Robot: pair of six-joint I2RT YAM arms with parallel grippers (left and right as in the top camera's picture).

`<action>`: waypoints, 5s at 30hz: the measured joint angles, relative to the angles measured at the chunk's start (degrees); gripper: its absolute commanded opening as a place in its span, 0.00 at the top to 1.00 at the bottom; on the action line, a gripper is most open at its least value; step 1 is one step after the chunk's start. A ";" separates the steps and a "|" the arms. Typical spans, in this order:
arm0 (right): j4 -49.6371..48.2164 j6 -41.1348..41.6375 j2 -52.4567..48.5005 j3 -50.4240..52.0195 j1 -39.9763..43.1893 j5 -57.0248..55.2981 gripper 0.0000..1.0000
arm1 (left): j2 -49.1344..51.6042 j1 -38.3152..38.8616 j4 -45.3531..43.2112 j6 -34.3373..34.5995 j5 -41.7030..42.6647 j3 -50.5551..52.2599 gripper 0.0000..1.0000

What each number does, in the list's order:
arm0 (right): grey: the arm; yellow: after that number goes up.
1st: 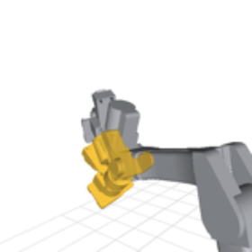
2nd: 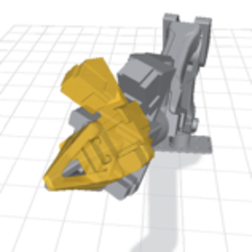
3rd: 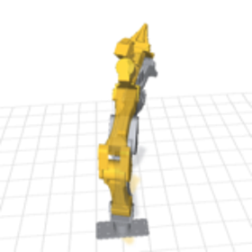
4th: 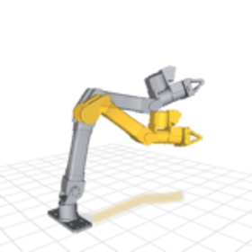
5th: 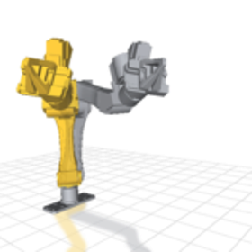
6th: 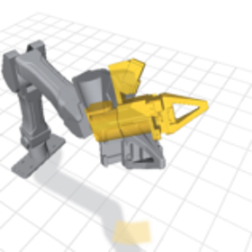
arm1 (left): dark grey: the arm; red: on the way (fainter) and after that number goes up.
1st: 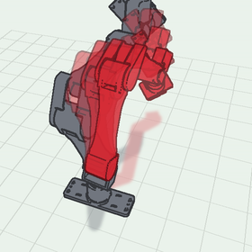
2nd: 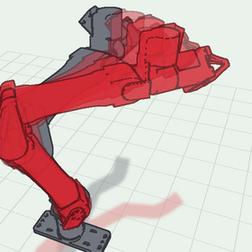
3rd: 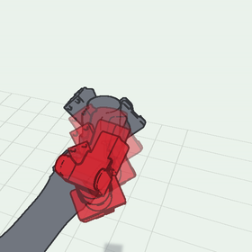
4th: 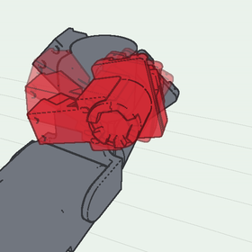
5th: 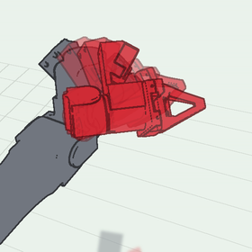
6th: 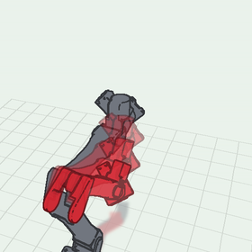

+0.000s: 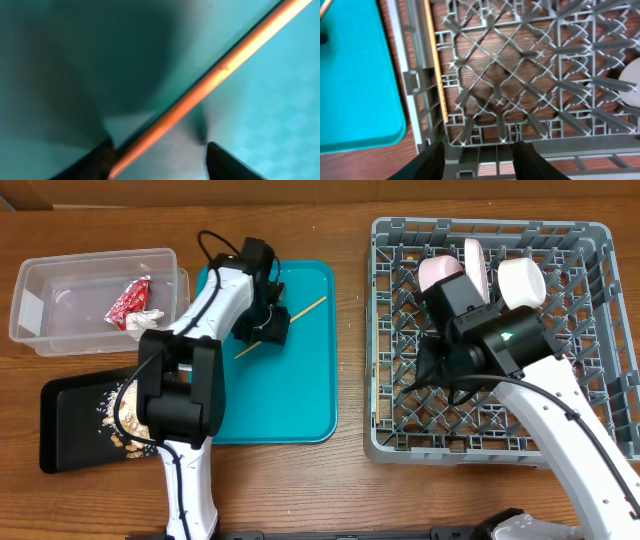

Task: Sort waste into correct bins and load items into the dishwasher

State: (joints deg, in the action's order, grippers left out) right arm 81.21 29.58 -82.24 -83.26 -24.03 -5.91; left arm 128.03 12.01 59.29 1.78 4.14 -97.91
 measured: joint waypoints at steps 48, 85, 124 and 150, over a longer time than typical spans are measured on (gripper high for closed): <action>4.92 -11.63 8.46 0.00 31.50 -1.99 0.49 | -10.36 22.49 -0.17 29.73 30.45 -9.07 0.96; 4.92 -11.63 8.46 0.00 31.50 -0.31 0.49 | -10.36 28.15 -4.66 32.26 18.10 -2.03 0.01; 4.90 -12.90 8.46 0.00 31.50 -0.31 0.51 | -2.54 21.90 15.72 18.80 19.34 -10.23 0.96; 4.74 -12.98 8.46 0.00 31.50 -0.31 0.51 | -3.32 -2.08 22.34 16.22 -8.98 -21.29 0.62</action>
State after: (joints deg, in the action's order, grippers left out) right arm 85.95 16.60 -73.78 -83.26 7.46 -6.22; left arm 124.70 9.93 81.62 18.00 -4.84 -119.20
